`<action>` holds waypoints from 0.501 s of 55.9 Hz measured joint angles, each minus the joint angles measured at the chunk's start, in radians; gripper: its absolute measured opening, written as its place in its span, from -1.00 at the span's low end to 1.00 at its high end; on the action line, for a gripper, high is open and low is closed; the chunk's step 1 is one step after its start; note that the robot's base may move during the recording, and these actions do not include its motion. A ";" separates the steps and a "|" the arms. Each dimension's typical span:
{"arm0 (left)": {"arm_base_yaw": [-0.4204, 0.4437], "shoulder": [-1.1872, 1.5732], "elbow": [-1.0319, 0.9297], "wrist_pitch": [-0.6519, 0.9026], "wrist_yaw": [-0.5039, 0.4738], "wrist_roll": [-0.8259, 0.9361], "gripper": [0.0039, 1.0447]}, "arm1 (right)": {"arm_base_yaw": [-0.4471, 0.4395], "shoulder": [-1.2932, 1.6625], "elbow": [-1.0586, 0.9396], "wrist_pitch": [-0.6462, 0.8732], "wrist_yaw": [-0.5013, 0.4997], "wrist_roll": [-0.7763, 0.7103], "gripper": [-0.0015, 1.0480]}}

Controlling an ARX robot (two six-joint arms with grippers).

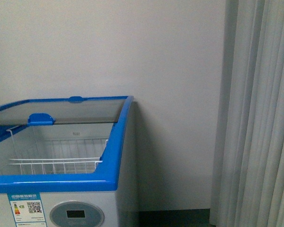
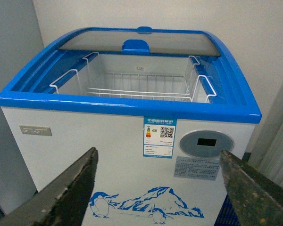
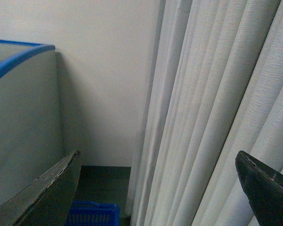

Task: Put drink in fridge

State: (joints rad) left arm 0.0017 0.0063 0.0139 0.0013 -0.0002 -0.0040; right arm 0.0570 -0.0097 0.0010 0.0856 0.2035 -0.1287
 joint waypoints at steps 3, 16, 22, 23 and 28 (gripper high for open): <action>0.000 0.000 0.000 0.000 0.000 0.000 0.80 | 0.000 0.000 0.000 0.000 0.000 0.000 0.86; 0.000 0.000 0.000 0.000 0.000 0.001 0.85 | 0.000 0.000 0.000 0.000 0.000 0.000 0.86; 0.000 0.000 0.000 0.000 0.000 0.001 0.85 | 0.000 0.000 0.000 0.000 0.000 0.000 0.86; 0.000 0.000 0.000 0.000 0.000 0.000 0.85 | 0.000 0.000 0.000 0.000 0.000 0.000 0.86; 0.000 0.000 0.000 0.000 0.000 0.001 0.85 | 0.000 0.000 0.000 0.000 0.000 0.000 0.86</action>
State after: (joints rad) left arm 0.0017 0.0063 0.0139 0.0013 -0.0002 -0.0032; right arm 0.0570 -0.0097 0.0010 0.0856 0.2035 -0.1287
